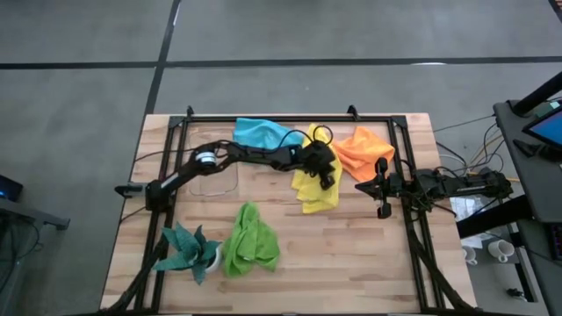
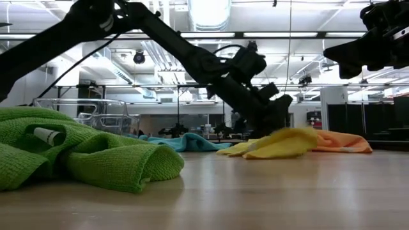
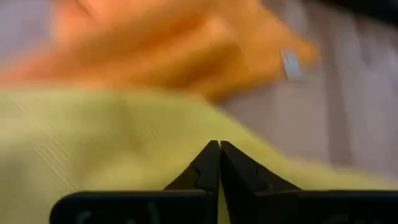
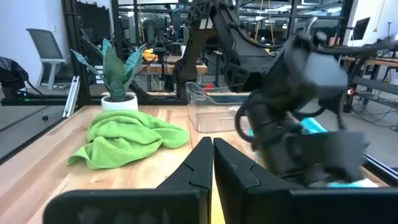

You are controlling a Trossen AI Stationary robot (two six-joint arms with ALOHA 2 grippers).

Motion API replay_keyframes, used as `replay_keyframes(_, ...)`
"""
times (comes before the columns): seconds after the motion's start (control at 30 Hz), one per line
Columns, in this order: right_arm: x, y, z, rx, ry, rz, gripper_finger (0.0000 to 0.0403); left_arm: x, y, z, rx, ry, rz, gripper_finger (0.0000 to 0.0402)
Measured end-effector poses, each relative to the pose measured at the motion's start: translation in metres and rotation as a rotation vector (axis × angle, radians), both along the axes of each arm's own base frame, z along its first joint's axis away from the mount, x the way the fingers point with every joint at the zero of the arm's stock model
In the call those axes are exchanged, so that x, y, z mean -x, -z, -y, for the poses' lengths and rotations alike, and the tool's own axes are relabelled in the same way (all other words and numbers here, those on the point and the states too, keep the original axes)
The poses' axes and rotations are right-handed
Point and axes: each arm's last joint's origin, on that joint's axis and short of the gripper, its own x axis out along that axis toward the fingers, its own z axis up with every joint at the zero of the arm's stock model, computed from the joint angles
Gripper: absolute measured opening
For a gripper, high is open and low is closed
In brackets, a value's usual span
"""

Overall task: Roll microfiber towels into tight, uniform cylinder then place into a basket
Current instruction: Move the yellow microfiber towel to the upper middle of the table, then fold the green microfiber towel

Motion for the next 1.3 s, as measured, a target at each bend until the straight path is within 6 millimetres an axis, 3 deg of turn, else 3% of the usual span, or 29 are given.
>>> replay_keyframes(0.17,0.000,0.000,0.000,0.000,0.000,0.000,0.0009,-0.003,0.004,-0.008,-0.119,-0.184,-0.024,0.0000)
replay_keyframes(0.43,0.000,0.000,0.000,0.000,0.000,0.000,0.0009,0.001,-0.008,-0.021,-0.325,-0.416,-0.033,0.0000)
replay_keyframes(0.53,0.000,0.000,0.000,0.000,0.000,0.000,0.0009,0.004,-0.028,-0.021,-0.356,-0.408,-0.015,0.0000)
replay_keyframes(0.6,0.000,0.000,0.000,0.000,0.000,0.000,0.0009,0.006,-0.052,-0.014,-0.381,-0.373,0.020,0.0000)
replay_keyframes(0.77,0.000,0.000,0.000,0.000,0.000,0.000,0.0009,0.026,-0.096,0.025,-0.370,-0.130,0.011,0.0000)
replay_keyframes(0.87,0.000,0.000,0.000,0.000,0.000,0.000,0.0009,0.055,-0.112,0.055,-0.316,0.071,-0.049,0.0000)
replay_keyframes(0.97,0.000,0.000,0.000,0.000,0.000,0.000,0.0009,0.098,-0.122,0.088,-0.295,0.220,-0.087,0.0000)
replay_keyframes(1.17,0.000,0.000,0.000,0.000,0.000,0.000,0.0009,0.198,-0.110,0.146,-0.262,0.386,-0.120,0.0000)
replay_keyframes(1.3,0.000,0.000,0.000,0.000,0.000,0.000,0.0009,0.239,-0.108,0.169,-0.191,0.373,-0.052,0.0000)
